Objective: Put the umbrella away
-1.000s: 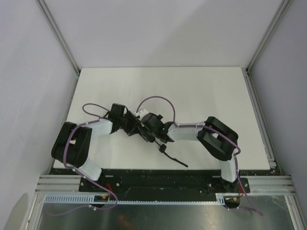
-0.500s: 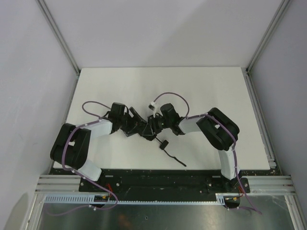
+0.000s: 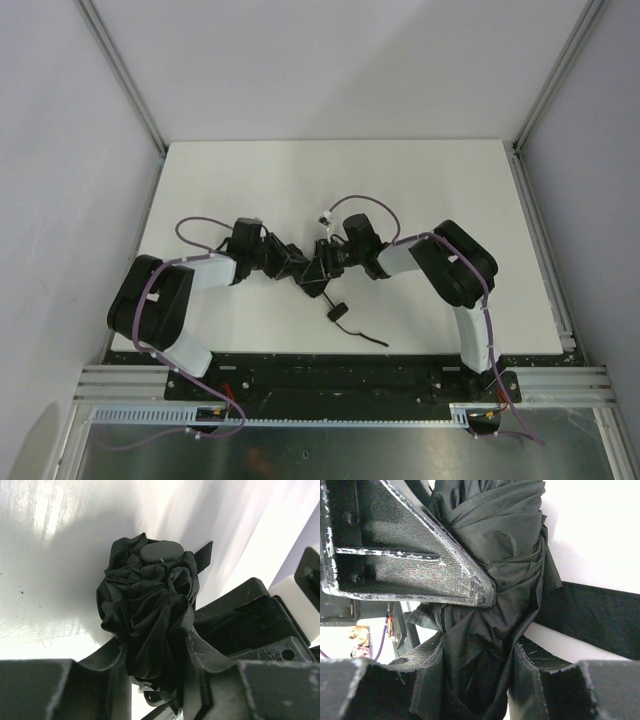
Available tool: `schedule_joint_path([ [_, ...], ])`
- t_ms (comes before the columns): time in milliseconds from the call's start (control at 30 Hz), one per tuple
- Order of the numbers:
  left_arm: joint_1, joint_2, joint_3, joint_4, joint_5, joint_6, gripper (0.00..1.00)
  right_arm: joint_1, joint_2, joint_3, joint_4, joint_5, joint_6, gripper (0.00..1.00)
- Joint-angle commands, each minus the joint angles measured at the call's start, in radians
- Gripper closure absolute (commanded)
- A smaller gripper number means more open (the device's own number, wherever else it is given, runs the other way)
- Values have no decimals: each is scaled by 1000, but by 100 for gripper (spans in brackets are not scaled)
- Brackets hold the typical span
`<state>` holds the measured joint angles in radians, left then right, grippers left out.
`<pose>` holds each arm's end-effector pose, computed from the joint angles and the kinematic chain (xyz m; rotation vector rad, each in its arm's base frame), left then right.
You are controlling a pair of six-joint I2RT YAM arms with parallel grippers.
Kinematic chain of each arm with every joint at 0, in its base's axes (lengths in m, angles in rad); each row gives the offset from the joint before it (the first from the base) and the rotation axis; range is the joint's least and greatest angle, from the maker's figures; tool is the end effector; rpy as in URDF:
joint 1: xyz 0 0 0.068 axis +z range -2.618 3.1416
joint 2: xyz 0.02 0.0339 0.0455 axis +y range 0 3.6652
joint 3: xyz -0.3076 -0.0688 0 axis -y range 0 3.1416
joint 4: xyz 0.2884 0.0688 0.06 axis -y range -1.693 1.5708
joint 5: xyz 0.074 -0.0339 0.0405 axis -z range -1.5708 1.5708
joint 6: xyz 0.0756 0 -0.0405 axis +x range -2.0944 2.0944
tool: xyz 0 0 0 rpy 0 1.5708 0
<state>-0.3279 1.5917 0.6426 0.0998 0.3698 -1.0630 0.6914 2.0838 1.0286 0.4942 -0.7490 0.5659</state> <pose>0.3118 -0.1349 0.1131 -0.7728 2.5241 -1.0146 0.3330 0.3425 0.0914 -0.6448 2.2710 1.4832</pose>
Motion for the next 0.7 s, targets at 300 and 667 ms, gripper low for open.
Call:
schedule_joint_path([
  [300,-8,28,-112,-234,-107,51,100,225,-267,-8,-438,737,-297,10],
  [667,-12,31,-111,-286,-105,16,100,407,-79,170,-594,1326,-405,37],
])
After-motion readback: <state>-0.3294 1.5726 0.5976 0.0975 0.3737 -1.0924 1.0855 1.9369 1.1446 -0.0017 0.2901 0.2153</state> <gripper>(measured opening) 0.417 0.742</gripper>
